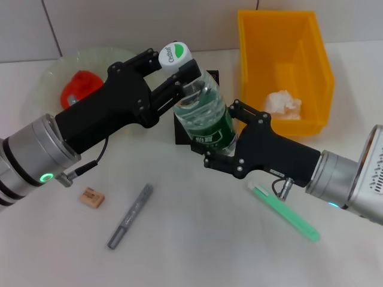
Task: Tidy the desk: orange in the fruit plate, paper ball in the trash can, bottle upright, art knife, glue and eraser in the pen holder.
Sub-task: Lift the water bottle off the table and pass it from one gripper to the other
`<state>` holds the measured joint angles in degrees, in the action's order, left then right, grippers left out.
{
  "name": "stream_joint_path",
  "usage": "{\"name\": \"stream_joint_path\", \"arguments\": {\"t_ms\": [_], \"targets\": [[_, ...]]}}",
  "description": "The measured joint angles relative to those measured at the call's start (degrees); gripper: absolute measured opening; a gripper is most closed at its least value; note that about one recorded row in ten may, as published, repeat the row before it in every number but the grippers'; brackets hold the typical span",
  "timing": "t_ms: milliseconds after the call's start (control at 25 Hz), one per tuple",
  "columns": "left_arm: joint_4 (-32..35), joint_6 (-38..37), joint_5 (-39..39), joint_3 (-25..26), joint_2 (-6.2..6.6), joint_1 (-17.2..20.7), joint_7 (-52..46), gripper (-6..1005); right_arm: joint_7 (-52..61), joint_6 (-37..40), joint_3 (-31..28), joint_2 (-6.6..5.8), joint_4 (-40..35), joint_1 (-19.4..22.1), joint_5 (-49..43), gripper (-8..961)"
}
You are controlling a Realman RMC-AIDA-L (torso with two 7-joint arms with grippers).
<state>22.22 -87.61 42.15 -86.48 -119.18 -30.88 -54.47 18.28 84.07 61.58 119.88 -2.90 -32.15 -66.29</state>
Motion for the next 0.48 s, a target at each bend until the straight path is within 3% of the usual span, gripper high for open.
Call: {"name": "stream_joint_path", "arguments": {"t_ms": [480], "targets": [[0.04,0.17,-0.13,0.04,0.00,-0.06,-0.03,435,0.13,-0.93,0.27,0.00,0.02,-1.01,-0.61,766]]}}
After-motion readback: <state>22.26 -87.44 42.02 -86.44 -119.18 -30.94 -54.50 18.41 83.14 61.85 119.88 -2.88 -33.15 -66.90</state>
